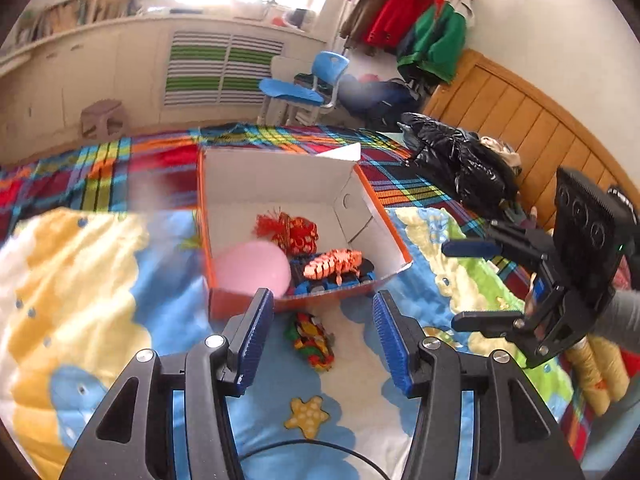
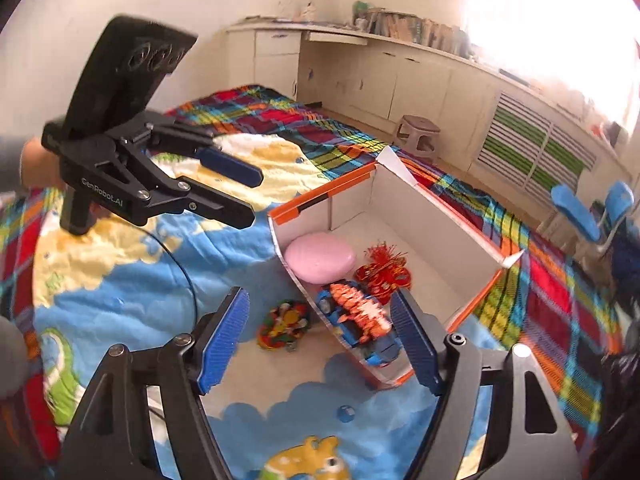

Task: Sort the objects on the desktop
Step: 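Move both grippers to the green-red-yellow toy beside the box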

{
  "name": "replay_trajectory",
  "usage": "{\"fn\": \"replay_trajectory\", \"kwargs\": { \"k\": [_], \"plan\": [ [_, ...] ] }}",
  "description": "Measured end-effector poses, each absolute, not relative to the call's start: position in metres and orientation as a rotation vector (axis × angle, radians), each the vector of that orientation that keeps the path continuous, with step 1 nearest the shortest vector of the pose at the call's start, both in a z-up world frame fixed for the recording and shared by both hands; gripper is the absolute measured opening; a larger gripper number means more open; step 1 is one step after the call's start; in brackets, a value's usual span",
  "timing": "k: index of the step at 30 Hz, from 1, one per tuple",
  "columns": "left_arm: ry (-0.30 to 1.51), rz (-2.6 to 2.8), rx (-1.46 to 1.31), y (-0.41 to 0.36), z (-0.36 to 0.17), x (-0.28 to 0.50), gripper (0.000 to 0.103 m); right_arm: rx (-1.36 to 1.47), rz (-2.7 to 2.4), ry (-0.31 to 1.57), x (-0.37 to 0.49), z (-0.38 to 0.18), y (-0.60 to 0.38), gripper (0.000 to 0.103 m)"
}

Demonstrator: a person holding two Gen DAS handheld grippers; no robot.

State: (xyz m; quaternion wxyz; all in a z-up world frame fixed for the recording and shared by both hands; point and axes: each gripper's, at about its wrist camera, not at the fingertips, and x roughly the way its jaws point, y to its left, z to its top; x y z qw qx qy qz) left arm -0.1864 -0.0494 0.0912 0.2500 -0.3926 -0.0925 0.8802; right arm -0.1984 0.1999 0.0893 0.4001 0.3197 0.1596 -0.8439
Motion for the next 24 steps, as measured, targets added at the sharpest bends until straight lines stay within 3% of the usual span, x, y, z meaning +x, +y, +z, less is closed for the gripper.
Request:
{"fn": "replay_trajectory", "kwargs": {
  "k": [7,24],
  "plan": [
    [-0.416,2.331,-1.173,-0.061,0.048,-0.184,0.05,1.002,-2.183,0.085,-0.2,0.023,0.208,0.073],
    [-0.796,2.002,-1.358,-0.046,-0.048,-0.252,0.05,1.118,-2.07,-0.587,-0.237,-0.062,0.206,0.073]
  ]
}}
